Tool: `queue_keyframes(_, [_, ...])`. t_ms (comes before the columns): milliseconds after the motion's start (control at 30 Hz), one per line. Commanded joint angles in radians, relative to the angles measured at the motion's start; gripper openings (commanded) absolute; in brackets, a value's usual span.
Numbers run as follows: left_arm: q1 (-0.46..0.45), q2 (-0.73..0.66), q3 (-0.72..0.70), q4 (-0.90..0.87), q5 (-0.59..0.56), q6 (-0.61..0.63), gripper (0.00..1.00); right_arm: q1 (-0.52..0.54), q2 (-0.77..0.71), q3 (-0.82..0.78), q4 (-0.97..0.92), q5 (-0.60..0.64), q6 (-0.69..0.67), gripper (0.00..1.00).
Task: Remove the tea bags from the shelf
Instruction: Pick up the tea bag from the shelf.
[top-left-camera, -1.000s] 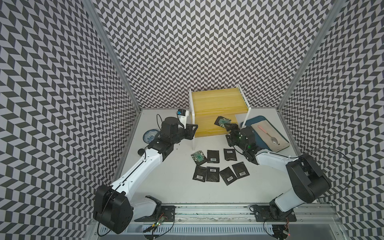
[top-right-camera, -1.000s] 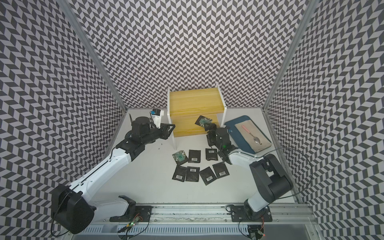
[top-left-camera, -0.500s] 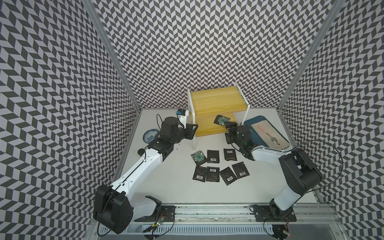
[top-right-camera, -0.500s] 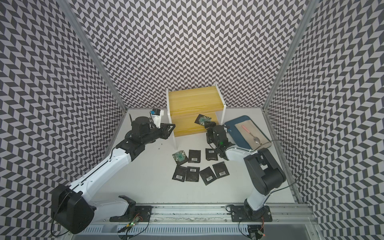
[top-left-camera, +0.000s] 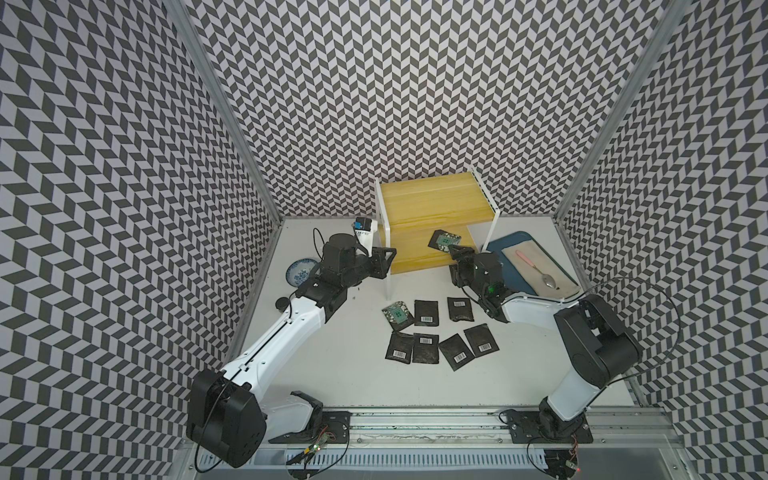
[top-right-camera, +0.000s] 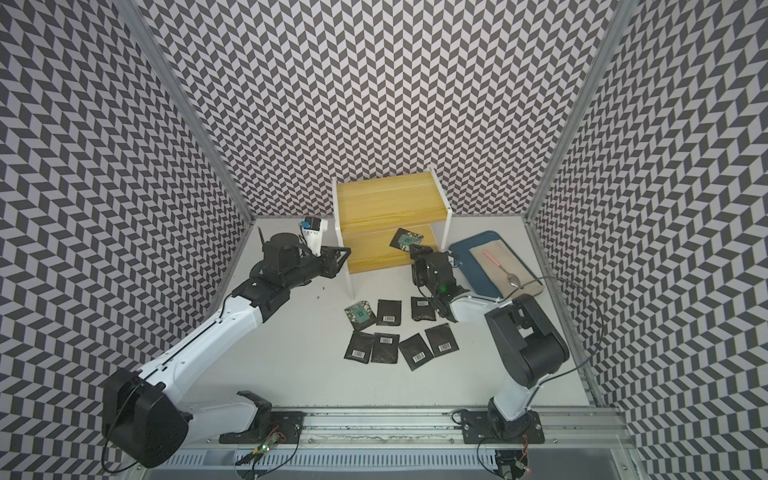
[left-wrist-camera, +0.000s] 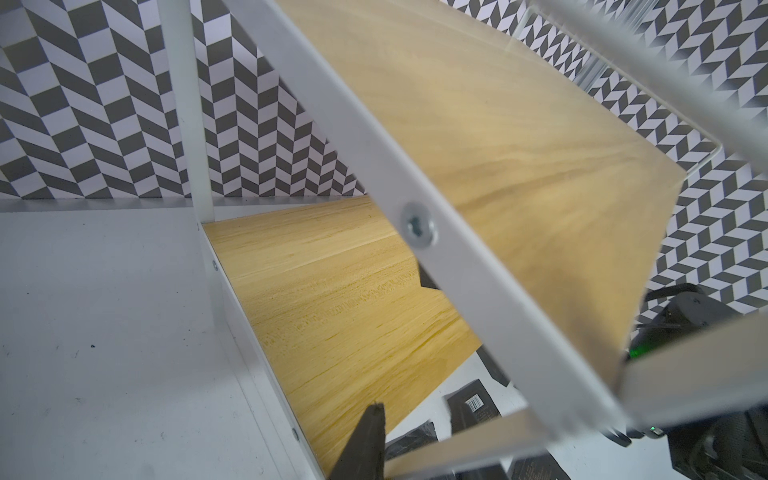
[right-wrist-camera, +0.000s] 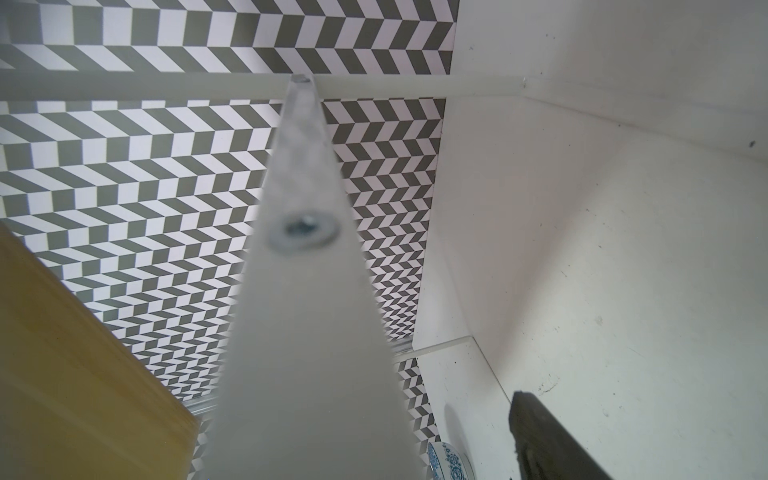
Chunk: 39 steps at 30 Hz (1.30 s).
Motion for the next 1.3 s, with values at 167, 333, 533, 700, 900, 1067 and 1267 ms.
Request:
queue_keyframes(167, [-0.007,-0.008,0.029,0.025,-0.002,-0.001,0.30,0.023,-0.087,-0.067,-0.065,-0.032,-0.040,0.67])
queue_keyframes(333, [-0.007,-0.002,0.034,0.022,-0.004,-0.002,0.31,0.023,-0.129,-0.096,-0.068,-0.027,-0.047,0.55])
queue_keyframes(533, [-0.005,-0.006,0.034,0.015,-0.008,0.000,0.31,0.022,-0.166,-0.111,-0.078,-0.017,-0.070,0.41])
queue_keyframes(700, [-0.004,-0.011,0.031,0.005,-0.032,0.007,0.30,0.023,-0.208,-0.122,-0.092,-0.015,-0.093,0.33])
queue_keyframes(900, [0.001,-0.010,0.027,-0.001,-0.047,0.007,0.30,0.021,-0.267,-0.159,-0.095,-0.016,-0.120,0.18])
queue_keyframes(1067, [0.001,-0.009,0.035,0.000,-0.046,0.004,0.30,0.020,-0.318,-0.182,-0.102,-0.024,-0.149,0.10])
queue_keyframes(1267, [0.001,-0.010,0.035,-0.006,-0.050,0.007,0.30,0.020,-0.390,-0.207,-0.118,-0.042,-0.183,0.06])
